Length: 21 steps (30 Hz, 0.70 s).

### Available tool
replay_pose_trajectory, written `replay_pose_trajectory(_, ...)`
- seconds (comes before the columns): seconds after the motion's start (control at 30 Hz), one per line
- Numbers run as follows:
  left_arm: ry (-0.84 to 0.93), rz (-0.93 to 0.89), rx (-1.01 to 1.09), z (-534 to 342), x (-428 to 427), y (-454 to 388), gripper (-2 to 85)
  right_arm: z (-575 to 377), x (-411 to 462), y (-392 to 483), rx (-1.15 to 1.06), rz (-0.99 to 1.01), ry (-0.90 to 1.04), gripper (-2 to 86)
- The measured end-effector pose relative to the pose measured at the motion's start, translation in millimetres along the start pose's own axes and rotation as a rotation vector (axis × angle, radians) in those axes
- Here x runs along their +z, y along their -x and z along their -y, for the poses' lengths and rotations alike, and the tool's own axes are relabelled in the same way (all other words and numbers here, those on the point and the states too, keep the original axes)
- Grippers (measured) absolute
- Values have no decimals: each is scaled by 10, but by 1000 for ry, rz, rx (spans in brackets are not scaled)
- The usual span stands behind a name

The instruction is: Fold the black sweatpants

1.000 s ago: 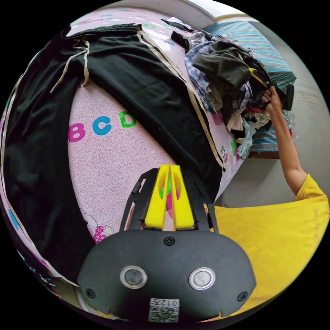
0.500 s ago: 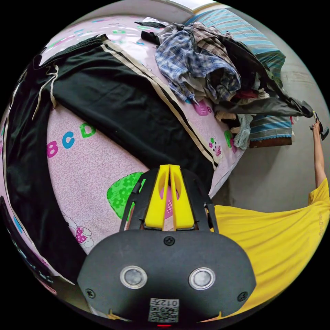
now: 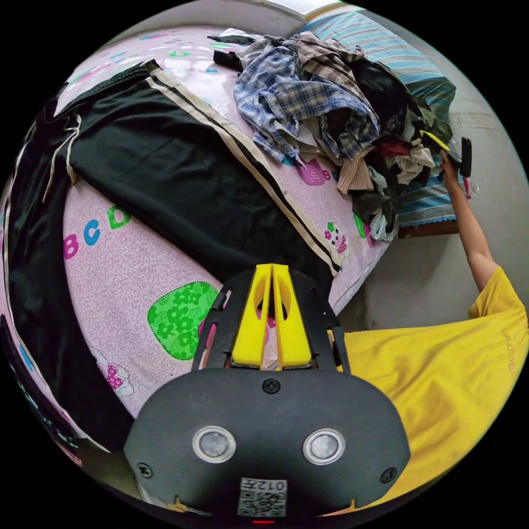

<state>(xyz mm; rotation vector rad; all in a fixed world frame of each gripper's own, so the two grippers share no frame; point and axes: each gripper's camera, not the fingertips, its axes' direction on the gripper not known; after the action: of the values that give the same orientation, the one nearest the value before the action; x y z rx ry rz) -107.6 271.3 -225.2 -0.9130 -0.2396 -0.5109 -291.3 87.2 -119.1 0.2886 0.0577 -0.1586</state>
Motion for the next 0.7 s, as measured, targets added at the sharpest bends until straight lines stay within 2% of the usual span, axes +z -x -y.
replay_pose_trajectory(0.13, -25, 20, 39, 47, -147, -70, 5, 538, 37, 1320, -113, 313, -80, 51)
replay_pose_trajectory(0.37, 10, 56, 92, 132, -406, -94, 5, 1166, 519, 2683, -208, 407, 80, 130)
replay_pose_trajectory(0.43, 8, 54, 88, 180, -472, -66, 5, 1267, 761, 3019, -250, 458, 224, 144)
replay_pose_trajectory(0.5, -9, 50, 106, 274, -589, -82, 5, 1280, 892, 3154, -249, 465, 328, 135)
replay_pose_trajectory(0.53, -15, 55, 113, 300, -619, -93, 5, 1274, 906, 3164, -234, 427, 355, 103)
replay_pose_trajectory(0.6, -30, 135, 134, 438, -687, -126, 5, 1260, 792, 3061, -214, 438, 337, 46)
replay_pose_trajectory(0.7, 29, 278, 149, 698, -570, -171, 5, 1197, 382, 2662, -164, 415, 255, 26)
